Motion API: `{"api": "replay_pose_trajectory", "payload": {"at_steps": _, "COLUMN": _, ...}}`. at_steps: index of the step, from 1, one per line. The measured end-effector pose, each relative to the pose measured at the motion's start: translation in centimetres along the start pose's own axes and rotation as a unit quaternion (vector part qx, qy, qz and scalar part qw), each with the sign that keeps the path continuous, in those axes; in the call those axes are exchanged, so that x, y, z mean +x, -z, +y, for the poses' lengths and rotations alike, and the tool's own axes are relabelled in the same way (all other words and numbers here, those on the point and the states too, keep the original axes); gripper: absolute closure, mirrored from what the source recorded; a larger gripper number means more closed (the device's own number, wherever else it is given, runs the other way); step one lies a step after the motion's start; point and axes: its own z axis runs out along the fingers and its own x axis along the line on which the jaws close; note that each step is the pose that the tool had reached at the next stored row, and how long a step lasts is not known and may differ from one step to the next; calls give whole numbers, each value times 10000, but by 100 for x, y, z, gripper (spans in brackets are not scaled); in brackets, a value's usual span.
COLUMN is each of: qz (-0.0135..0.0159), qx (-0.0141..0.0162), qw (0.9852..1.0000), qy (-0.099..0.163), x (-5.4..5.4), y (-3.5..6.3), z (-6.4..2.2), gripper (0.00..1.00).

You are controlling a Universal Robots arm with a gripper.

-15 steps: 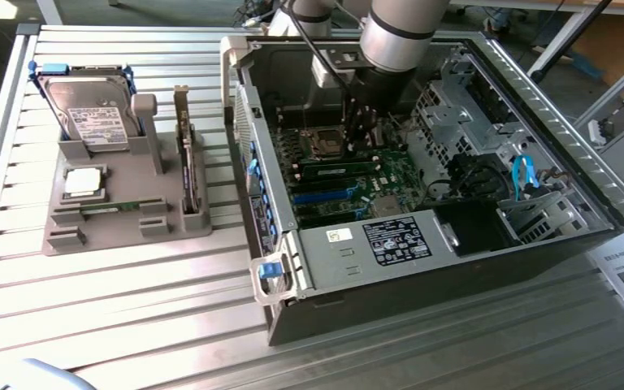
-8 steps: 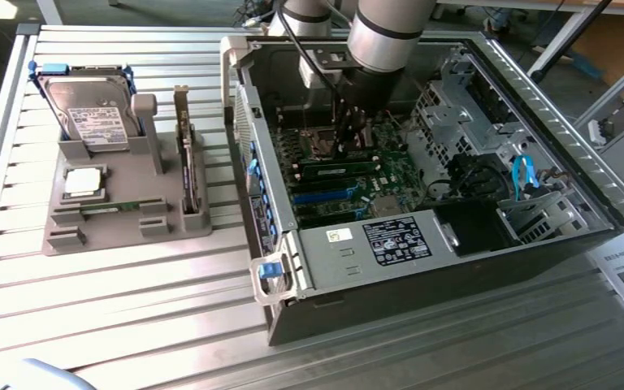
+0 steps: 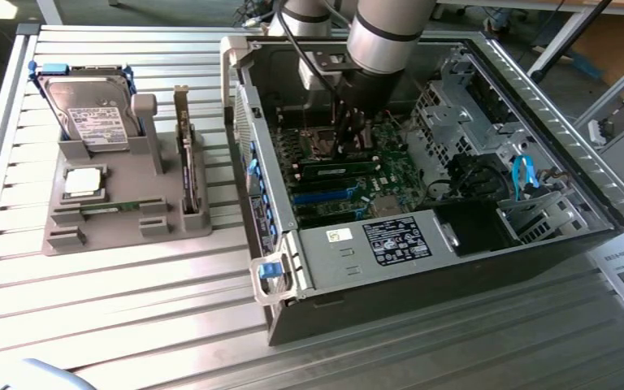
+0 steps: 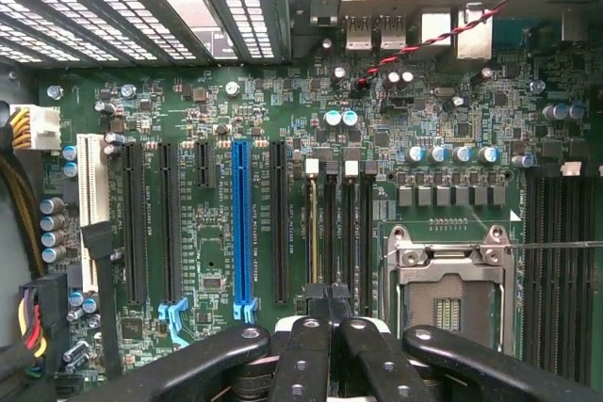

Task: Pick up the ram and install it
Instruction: 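Press down the ram until it locks into place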

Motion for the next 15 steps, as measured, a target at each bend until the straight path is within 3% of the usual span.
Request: {"api": "replay_pose_trajectory", "payload": {"at_steps": 15, "qz": 0, "qx": 0, "qw": 10000, "qy": 0, "x": 0, "y": -81, "z": -1, "gripper": 90}}
